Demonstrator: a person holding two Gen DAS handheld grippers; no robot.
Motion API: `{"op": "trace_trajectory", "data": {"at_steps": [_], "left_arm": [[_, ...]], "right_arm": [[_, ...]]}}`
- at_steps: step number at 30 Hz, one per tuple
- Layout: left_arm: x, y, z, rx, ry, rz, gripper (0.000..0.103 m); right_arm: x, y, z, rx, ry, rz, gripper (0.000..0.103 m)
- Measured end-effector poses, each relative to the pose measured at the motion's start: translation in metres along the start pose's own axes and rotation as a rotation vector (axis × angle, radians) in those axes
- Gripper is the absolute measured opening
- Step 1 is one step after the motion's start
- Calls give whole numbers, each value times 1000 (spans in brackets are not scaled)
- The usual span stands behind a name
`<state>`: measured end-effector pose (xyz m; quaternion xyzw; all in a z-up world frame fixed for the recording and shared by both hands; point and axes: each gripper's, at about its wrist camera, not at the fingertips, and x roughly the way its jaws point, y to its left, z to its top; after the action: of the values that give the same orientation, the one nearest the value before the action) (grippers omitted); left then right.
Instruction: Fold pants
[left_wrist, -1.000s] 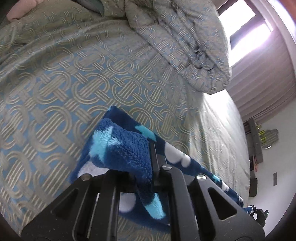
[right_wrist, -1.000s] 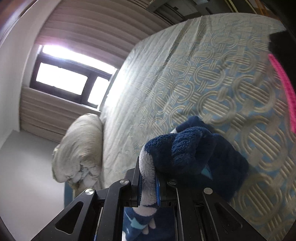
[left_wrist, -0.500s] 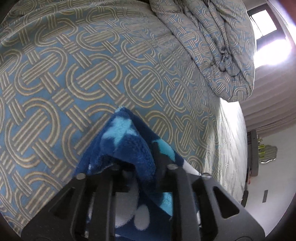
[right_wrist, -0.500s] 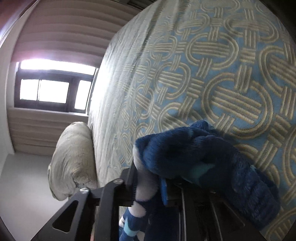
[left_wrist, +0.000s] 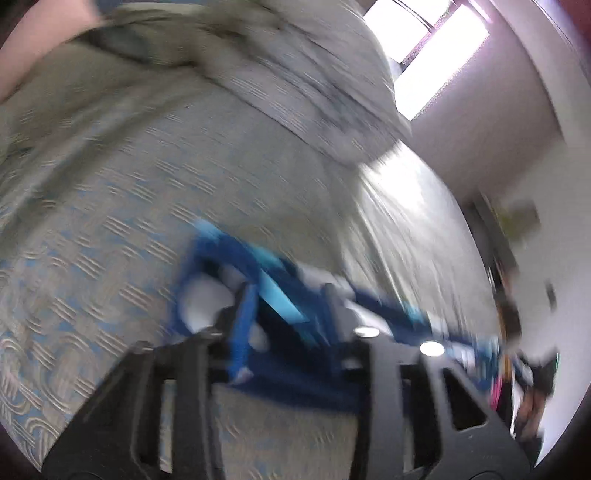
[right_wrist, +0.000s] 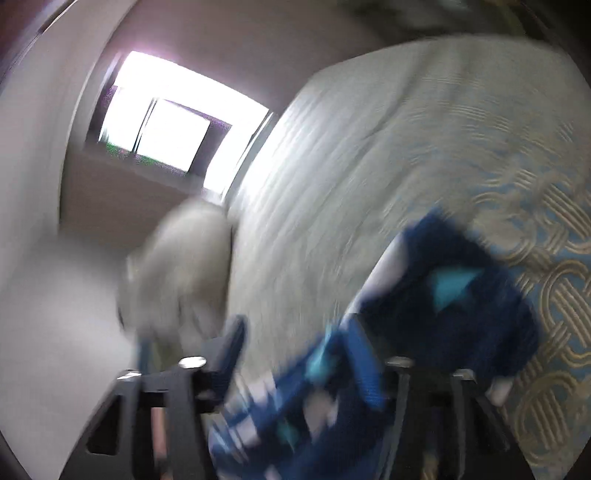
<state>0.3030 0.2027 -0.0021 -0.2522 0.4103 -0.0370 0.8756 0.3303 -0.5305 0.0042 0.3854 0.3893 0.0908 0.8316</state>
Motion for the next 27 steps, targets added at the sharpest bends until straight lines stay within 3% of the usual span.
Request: {"op": "trace_trajectory", "data": {"at_steps": [1, 3, 5, 8, 12, 15, 20, 23, 25, 27], "left_arm": [[7, -17, -11, 50, 46, -27, 20], [22, -48, -31, 122, 110, -63, 20], [43, -82, -51, 199, 157, -79, 20], [77, -119, -73, 298, 231, -44, 20], [120, -137, -82, 325, 283, 30, 20], [134, -127, -62, 229, 265, 53, 20], [140, -87, -18, 13, 163, 100, 22], [142, -59, -10, -59, 165, 147, 22], [135, -37, -10, -107, 161, 138, 22], [110, -14, -10, -147, 107, 115, 22]], "right_arm": [[9, 17, -16, -79, 58, -18, 23], [37, 54, -53, -246, 168, -79, 16], [61, 78, -78, -347, 225, -115, 16], [106, 102, -110, -421, 318, -140, 16], [157, 114, -125, -467, 364, -178, 16], [175, 116, -117, -451, 337, -179, 16], [203, 119, -87, -345, 265, -174, 17], [221, 107, -80, -264, 290, -166, 17], [222, 99, -78, -225, 299, -154, 18], [217, 92, -78, -192, 299, -129, 18]]}}
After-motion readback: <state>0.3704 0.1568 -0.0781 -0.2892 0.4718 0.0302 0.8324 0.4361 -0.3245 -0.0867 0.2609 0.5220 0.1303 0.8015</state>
